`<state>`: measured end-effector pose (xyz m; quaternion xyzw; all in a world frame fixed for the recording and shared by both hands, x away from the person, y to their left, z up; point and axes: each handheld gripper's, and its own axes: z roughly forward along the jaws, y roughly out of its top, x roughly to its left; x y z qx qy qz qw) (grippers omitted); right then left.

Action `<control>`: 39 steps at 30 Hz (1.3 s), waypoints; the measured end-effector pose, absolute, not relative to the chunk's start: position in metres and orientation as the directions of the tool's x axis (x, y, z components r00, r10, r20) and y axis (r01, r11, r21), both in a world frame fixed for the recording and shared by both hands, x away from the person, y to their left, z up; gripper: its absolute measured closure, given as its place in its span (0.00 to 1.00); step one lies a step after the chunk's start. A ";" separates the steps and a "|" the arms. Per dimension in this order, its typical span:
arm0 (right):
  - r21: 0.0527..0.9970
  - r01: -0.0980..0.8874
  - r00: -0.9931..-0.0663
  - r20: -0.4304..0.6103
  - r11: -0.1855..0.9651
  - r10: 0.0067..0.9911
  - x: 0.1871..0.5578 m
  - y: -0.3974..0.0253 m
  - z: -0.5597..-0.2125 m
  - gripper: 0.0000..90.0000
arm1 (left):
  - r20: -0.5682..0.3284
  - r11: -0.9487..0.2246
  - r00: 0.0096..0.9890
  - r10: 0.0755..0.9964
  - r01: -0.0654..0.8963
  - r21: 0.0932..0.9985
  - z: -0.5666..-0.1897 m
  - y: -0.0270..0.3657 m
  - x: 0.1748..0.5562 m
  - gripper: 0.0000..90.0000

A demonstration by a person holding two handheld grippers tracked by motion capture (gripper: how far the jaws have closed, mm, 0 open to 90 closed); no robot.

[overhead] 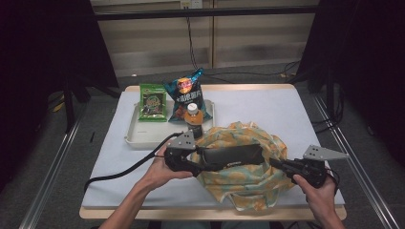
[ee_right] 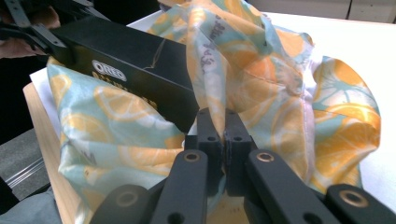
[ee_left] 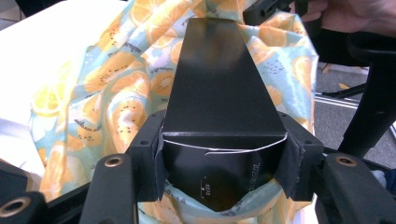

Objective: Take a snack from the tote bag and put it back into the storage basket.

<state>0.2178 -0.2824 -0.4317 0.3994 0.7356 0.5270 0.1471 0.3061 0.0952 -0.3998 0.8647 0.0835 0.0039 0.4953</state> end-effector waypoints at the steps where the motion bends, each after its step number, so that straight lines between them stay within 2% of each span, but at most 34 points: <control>1: 0.893 0.433 -0.636 0.206 0.124 0.744 0.218 -0.283 -0.432 0.98 | -0.079 -0.490 0.986 0.147 0.142 0.860 -0.399 0.096 0.306 0.49; 12: 0.885 0.446 -0.622 0.199 0.134 0.757 0.218 -0.282 -0.437 0.98 | -0.077 -0.452 0.986 0.146 0.136 0.882 -0.388 0.104 0.308 0.49; 24: 0.866 0.467 -0.621 0.180 0.176 0.763 0.219 -0.279 -0.442 0.97 | -0.119 -0.375 0.982 0.144 0.166 0.912 -0.381 0.107 0.311 0.49; 39: 0.862 0.472 -0.622 0.179 0.183 0.762 0.219 -0.280 -0.445 0.94 | -0.114 -0.309 0.981 0.160 0.159 0.938 -0.359 0.123 0.314 0.49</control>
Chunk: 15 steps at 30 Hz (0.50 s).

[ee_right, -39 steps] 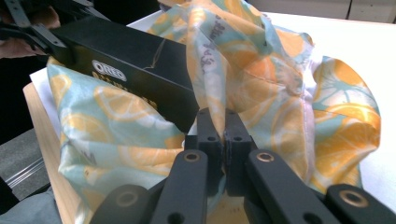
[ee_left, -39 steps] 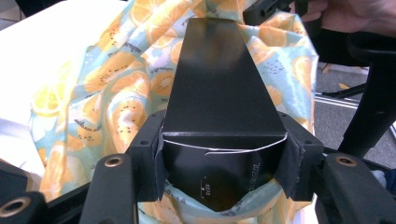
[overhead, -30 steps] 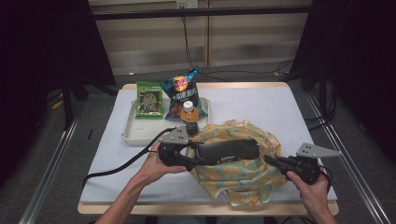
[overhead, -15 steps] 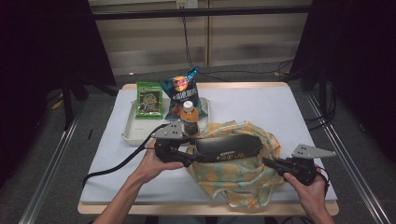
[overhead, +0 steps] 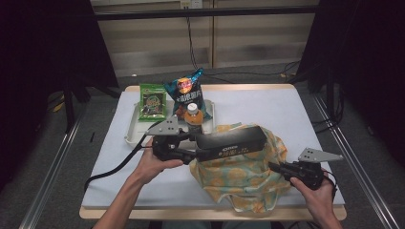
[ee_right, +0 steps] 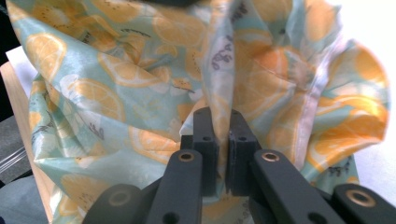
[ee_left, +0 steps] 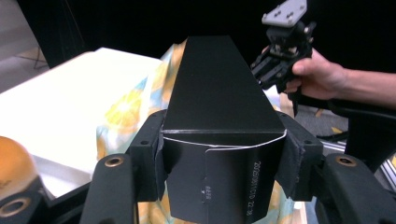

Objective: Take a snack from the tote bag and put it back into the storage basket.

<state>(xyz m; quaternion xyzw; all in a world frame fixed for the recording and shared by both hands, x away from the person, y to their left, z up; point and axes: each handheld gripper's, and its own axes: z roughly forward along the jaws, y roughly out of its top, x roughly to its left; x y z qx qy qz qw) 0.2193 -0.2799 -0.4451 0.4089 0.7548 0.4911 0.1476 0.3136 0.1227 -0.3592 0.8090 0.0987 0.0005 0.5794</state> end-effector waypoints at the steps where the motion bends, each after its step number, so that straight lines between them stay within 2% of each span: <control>1: 0.863 0.471 -0.621 0.177 0.183 0.763 0.219 -0.280 -0.445 0.92 | -0.104 -0.310 0.981 0.163 0.151 0.939 -0.357 0.125 0.314 0.49; 5: 0.870 0.462 -0.618 0.174 0.175 0.767 0.218 -0.279 -0.443 0.83 | -0.097 -0.315 0.978 0.184 0.152 0.937 -0.353 0.134 0.316 0.49; 10: 0.896 0.414 -0.640 0.161 0.161 0.752 0.215 -0.278 -0.439 0.56 | -0.103 -0.311 0.973 0.208 0.166 0.936 -0.355 0.146 0.318 0.49; 12: 0.903 0.403 -0.630 0.158 0.146 0.760 0.214 -0.277 -0.438 0.42 | -0.092 -0.319 0.974 0.208 0.156 0.935 -0.353 0.152 0.319 0.49; 15: 0.914 0.385 -0.630 0.161 0.126 0.759 0.213 -0.277 -0.436 0.29 | -0.092 -0.302 0.976 0.199 0.150 0.941 -0.349 0.160 0.321 0.49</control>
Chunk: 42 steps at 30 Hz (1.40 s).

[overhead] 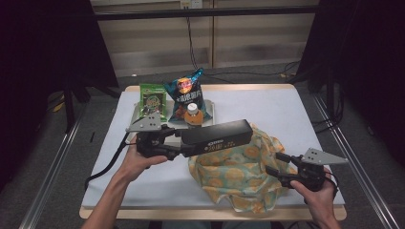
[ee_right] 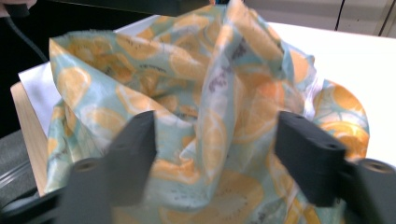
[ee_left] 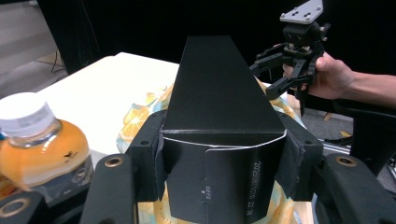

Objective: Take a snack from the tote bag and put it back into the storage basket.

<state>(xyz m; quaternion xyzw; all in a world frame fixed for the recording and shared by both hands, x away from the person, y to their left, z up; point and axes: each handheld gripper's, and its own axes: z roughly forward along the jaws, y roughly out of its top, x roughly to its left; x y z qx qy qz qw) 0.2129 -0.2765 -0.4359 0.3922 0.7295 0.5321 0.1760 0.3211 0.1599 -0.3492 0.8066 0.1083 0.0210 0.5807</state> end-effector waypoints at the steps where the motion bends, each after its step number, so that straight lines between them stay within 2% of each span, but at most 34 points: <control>1: 0.918 0.379 -0.627 0.159 0.120 0.763 0.212 -0.277 -0.435 0.25 | -0.090 -0.299 0.972 0.218 0.154 0.942 -0.348 0.163 0.321 0.49; 6: 0.929 0.354 -0.613 0.147 0.104 0.776 0.211 -0.278 -0.431 0.13 | -0.087 -0.310 0.969 0.232 0.158 0.938 -0.345 0.177 0.326 0.49; 17: 0.940 0.328 -0.632 0.144 0.094 0.762 0.210 -0.280 -0.430 0.00 | -0.098 -0.264 0.959 0.265 0.171 0.949 -0.346 0.210 0.327 0.49; 22: 0.945 0.313 -0.656 0.138 0.101 0.742 0.209 -0.282 -0.429 0.00 | -0.100 -0.254 0.954 0.284 0.176 0.951 -0.348 0.221 0.329 0.49; 25: 0.943 0.318 -0.648 0.139 0.099 0.749 0.208 -0.283 -0.429 0.00 | -0.104 -0.247 0.957 0.270 0.173 0.954 -0.348 0.230 0.329 0.49; 42: 0.942 0.320 -0.631 0.133 0.100 0.764 0.207 -0.287 -0.431 0.01 | -0.098 -0.228 0.941 0.323 0.178 0.957 -0.341 0.277 0.336 0.49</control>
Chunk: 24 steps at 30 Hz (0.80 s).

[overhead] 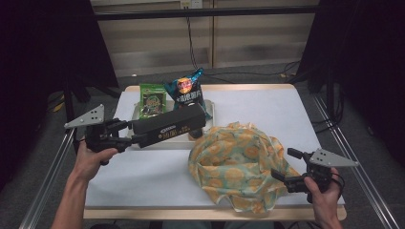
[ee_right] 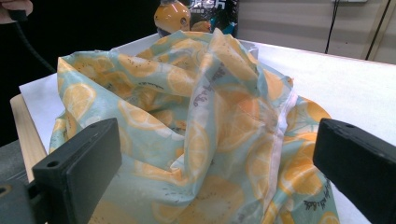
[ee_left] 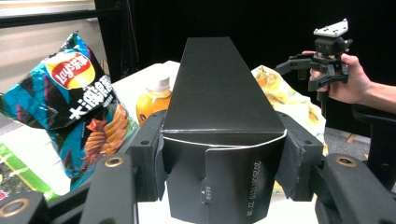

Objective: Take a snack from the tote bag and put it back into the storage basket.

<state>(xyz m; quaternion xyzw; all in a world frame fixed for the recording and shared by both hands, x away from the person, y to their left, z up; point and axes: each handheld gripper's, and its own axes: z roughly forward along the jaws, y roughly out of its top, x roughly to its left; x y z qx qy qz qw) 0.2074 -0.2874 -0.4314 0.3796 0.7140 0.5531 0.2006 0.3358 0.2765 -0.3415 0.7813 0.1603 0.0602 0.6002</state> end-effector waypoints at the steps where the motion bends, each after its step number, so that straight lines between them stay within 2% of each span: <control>1: 0.942 0.320 -0.631 0.134 0.099 0.764 0.207 -0.287 -0.431 0.01 | -0.095 -0.231 0.941 0.325 0.176 0.957 -0.341 0.279 0.336 0.49; 17: 0.940 0.323 -0.636 0.133 0.106 0.760 0.208 -0.288 -0.433 0.01 | -0.112 -0.212 0.905 0.410 0.214 0.954 -0.348 0.316 0.349 0.49; 24: 0.939 0.330 -0.630 0.142 0.098 0.763 0.208 -0.289 -0.434 0.01 | -0.115 -0.248 0.893 0.435 0.241 0.938 -0.360 0.326 0.363 0.49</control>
